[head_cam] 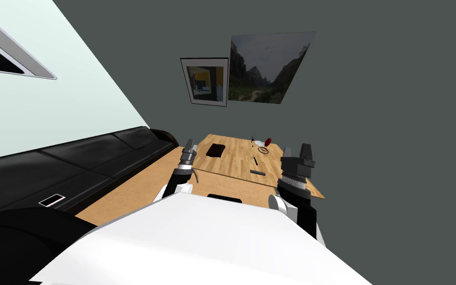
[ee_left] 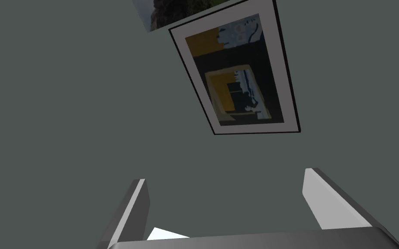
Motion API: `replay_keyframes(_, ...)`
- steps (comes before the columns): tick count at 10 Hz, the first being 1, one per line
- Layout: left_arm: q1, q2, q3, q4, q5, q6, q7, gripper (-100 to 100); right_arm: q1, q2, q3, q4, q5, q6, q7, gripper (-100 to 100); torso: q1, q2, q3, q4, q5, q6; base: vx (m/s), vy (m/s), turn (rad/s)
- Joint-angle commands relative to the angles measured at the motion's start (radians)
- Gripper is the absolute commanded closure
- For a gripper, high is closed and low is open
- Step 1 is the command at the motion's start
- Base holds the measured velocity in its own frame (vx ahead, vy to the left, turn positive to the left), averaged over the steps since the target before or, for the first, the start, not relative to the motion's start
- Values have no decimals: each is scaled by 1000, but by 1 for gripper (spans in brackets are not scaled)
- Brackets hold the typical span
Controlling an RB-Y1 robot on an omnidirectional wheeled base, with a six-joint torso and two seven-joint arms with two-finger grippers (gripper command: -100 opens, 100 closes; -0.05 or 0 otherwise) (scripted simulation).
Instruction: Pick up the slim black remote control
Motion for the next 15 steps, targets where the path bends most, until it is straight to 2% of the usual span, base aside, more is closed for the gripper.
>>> replay_keyframes(1,0,0,0,0,0,0,0,0,0,-35,9,9,5,-3,5,-100,0,0,0,0,0,0,0,4,14)
replay_keyframes(5,0,0,0,0,0,0,0,0,3,-153,54,78,45,-21,23,-100,0,1,0,0,0,0,-14,11,57)
replay_keyframes(6,0,0,0,0,0,0,0,0,3,-169,54,78,45,-21,23,-100,0,1,1,0,0,0,-17,5,29)
replay_keyframes(8,0,0,0,0,0,0,0,0,5,-232,86,135,80,-34,34,-100,0,1,1,0,0,0,-18,10,98)
replay_keyframes(9,0,0,0,0,0,0,0,0,5,-253,86,135,80,-34,34,-100,0,1,1,0,0,0,-21,8,55)
replay_keyframes(10,0,0,0,0,0,0,0,0,7,-285,103,170,101,-41,38,-100,0,1,1,0,0,0,-25,10,97)
replay_keyframes(11,0,0,0,0,0,0,0,0,7,-299,103,170,101,-41,38,-100,0,2,1,0,0,0,-17,4,51)
replay_keyframes(13,0,0,0,0,0,0,0,0,11,-371,136,232,151,-55,46,-100,0,1,1,0,0,0,-16,8,156)
replay_keyframes(14,0,0,0,0,0,0,0,0,11,-396,136,250,151,-55,46,-100,0,1,1,0,0,0,-14,3,93)
replay_keyframes(15,0,0,0,0,0,0,0,0,13,-426,153,292,179,-63,49,-100,0,1,1,0,0,0,-13,6,162)
